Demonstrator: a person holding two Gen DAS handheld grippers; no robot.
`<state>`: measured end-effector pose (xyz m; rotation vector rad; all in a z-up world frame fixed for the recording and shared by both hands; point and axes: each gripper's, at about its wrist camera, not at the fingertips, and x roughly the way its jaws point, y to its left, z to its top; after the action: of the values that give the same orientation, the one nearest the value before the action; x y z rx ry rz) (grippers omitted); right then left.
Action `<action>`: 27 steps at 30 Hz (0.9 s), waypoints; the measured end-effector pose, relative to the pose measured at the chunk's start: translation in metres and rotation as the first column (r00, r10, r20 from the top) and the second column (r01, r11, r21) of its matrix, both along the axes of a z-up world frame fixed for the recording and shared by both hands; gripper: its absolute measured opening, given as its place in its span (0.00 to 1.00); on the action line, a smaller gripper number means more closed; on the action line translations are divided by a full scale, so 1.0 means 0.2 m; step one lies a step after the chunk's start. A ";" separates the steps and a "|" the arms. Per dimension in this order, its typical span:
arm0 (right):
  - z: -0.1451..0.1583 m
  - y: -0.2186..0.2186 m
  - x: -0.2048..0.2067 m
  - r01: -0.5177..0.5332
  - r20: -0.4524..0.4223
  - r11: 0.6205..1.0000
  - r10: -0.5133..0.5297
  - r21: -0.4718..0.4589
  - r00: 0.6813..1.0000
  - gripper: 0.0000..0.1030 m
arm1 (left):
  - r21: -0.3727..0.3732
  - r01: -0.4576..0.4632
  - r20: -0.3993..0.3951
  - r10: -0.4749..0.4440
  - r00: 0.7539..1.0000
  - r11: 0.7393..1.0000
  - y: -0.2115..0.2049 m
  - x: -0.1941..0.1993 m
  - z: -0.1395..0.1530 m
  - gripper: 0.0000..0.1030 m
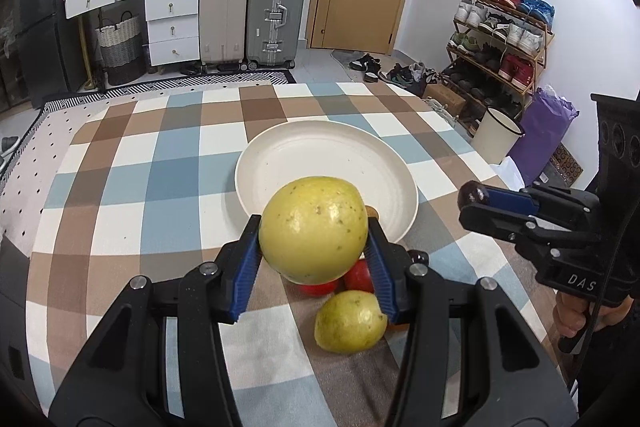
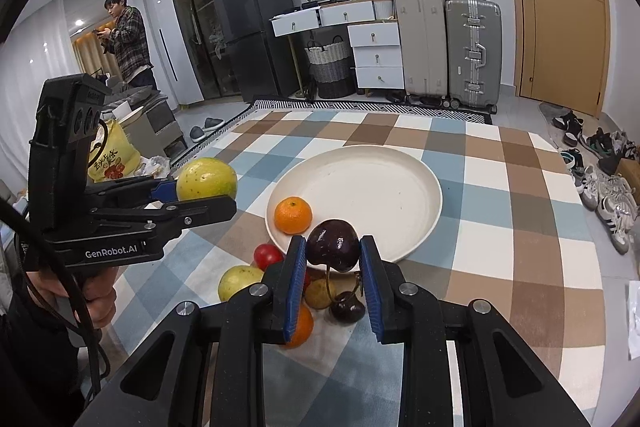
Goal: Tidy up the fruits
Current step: 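Carry the pomelo and plum onto the white plate and open both tools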
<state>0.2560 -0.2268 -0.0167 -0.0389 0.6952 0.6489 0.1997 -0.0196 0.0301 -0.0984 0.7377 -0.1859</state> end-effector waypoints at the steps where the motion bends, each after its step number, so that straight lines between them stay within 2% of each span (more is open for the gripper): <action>1: 0.00 0.01 0.01 0.004 -0.001 1.000 -0.004 -0.002 1.000 0.27 | 0.001 -0.001 0.002 0.001 1.000 1.000 0.00 0.01 0.00 0.45; 9: -0.04 0.04 0.10 0.011 -0.013 1.000 -0.011 0.003 1.000 0.27 | 0.008 0.004 -0.005 -0.004 1.000 1.000 -0.02 0.12 -0.02 0.45; 27: -0.18 0.04 0.29 0.052 -0.068 0.998 -0.053 -0.018 0.996 0.27 | 0.020 0.032 -0.064 -0.031 0.997 0.999 -0.11 0.38 -0.20 0.45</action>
<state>0.3142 -0.2185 -0.0536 -0.0138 0.7653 0.5962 0.2749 -0.0421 -0.0108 -0.0726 0.8050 -0.2054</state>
